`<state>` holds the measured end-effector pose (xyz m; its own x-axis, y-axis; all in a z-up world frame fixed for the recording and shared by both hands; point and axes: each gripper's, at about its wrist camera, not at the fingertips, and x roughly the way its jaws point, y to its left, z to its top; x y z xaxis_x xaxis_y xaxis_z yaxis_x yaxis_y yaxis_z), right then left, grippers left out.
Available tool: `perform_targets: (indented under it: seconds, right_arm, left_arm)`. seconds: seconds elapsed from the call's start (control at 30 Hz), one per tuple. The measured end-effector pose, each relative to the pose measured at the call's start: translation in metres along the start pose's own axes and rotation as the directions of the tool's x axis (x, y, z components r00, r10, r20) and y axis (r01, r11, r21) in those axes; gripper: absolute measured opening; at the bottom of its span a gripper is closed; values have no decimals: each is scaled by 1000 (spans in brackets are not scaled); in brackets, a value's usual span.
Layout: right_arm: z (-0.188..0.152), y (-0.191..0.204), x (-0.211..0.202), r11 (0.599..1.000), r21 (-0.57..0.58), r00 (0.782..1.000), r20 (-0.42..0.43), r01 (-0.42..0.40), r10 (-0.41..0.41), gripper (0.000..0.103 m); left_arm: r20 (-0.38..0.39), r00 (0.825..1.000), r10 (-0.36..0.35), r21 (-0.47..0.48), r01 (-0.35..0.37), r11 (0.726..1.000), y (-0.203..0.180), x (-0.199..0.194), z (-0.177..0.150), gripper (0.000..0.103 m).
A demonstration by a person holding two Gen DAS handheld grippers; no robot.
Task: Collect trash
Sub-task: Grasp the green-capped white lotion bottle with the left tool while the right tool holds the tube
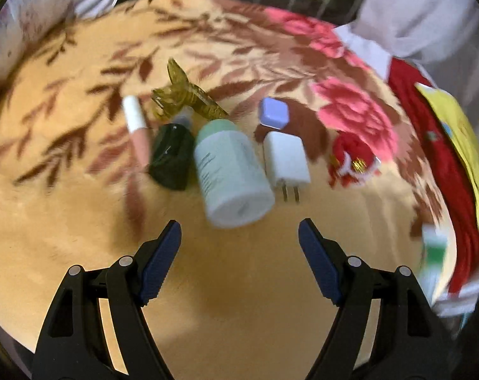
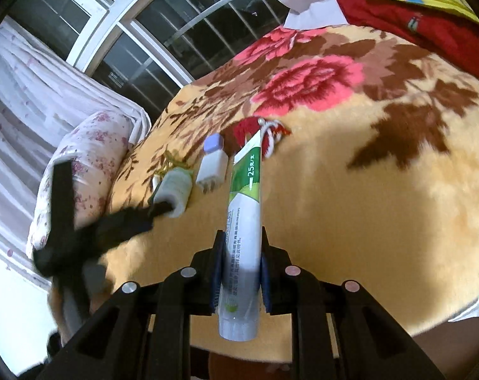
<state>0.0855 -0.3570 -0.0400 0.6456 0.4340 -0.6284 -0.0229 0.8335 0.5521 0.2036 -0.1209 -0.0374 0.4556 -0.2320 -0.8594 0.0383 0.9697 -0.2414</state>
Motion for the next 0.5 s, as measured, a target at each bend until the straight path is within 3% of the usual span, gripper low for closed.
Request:
perform_targets:
  seconds: [0.17,0.5]
  right_arm:
    - [-12,-8,-1,1000,-7,1000,-16,-22,22,20]
    - [-18,-21,-2,997,40,998,-11,-69,69,20]
  left_arm:
    - [-85,991,101,-86,-108,990,-6,31,28,75]
    - [-210,977,35,-175,-73,982,7,61,59,72]
